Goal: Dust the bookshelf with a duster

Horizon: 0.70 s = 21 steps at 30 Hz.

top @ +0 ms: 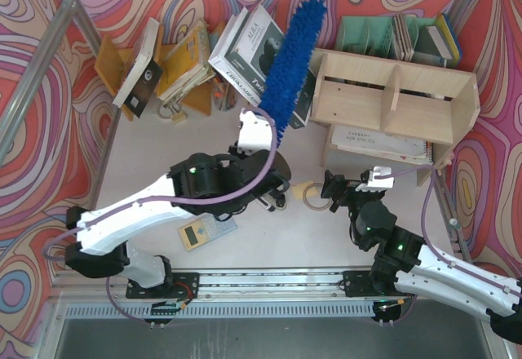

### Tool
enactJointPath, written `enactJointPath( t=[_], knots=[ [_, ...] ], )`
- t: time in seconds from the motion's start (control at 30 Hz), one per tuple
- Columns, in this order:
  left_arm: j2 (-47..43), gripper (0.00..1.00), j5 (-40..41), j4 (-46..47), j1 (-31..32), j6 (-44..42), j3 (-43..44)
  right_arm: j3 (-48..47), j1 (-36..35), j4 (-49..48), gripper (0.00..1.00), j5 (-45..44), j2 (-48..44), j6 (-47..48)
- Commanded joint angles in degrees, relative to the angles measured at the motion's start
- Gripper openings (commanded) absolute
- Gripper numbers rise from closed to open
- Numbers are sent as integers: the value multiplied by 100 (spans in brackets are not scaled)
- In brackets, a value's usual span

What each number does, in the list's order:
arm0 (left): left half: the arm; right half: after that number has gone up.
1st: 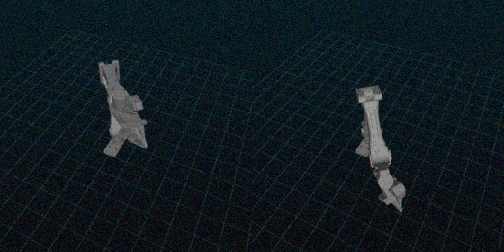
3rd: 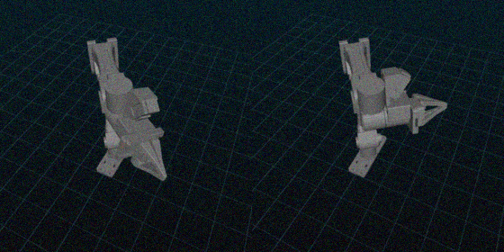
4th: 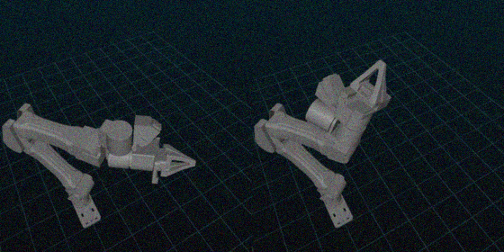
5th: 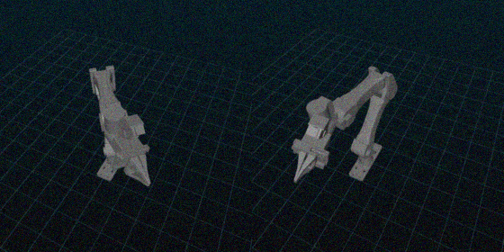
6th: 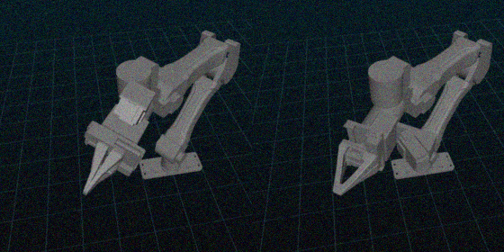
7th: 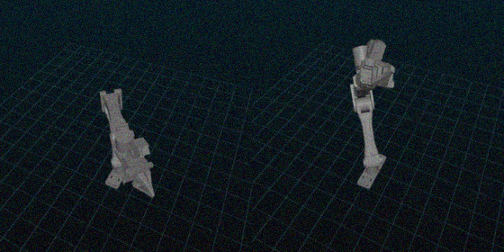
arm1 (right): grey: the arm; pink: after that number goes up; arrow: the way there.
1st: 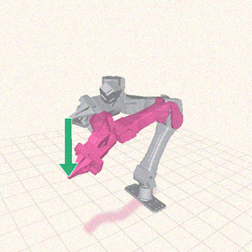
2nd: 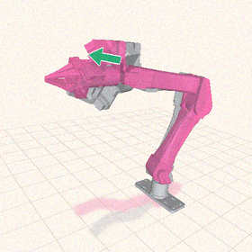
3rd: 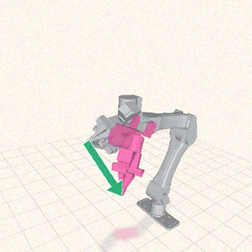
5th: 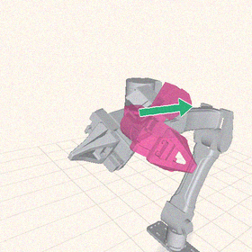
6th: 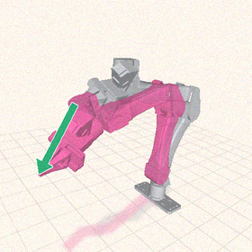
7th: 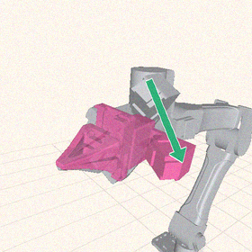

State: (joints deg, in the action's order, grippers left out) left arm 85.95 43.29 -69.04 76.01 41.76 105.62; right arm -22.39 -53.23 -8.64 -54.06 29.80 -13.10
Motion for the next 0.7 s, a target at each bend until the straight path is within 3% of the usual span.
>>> enactJointPath(
  t=[0.0,0.23,0.67],
  knots=[
    [-602,0,932,61,-43,-9,-104,-130,8,-10,99,-161,31,-30],
    [-1097,0,1202,239,-118,-120,-368,-134,10,1,99,-192,60,-51],
    [-567,0,-64,1125,-117,-802,-460,-160,8,-6,99,-210,143,-34]
  ],
)
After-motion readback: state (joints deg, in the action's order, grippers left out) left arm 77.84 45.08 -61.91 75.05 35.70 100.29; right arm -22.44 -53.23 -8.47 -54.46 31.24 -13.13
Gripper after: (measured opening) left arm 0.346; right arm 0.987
